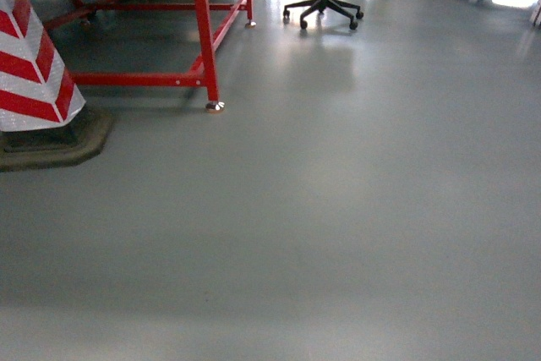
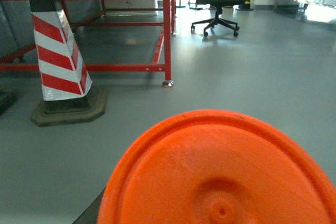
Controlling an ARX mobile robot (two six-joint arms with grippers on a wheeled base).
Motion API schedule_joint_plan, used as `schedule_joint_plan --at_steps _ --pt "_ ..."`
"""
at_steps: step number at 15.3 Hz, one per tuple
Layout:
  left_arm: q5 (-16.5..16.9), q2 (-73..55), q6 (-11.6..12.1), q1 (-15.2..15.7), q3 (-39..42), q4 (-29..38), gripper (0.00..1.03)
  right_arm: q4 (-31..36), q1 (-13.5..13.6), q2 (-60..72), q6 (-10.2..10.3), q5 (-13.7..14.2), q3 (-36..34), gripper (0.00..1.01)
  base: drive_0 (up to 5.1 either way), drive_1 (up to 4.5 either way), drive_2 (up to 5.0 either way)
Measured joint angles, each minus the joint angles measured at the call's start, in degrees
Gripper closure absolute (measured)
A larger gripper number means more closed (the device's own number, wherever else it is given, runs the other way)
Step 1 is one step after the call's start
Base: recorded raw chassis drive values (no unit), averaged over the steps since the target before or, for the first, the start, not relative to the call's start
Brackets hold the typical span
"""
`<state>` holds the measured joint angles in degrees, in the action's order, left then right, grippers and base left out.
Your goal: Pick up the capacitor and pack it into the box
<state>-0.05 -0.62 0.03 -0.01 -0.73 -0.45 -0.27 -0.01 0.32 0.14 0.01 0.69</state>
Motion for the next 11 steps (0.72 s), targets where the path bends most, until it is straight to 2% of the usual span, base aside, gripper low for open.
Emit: schedule_joint_plan --at_steps 11 --pt "0.0 0.0 0.0 0.0 0.0 0.1 0.60 -0.1 0.0 0.0 0.0 0.0 0.0 0.03 -5.1 2.40 2.4"
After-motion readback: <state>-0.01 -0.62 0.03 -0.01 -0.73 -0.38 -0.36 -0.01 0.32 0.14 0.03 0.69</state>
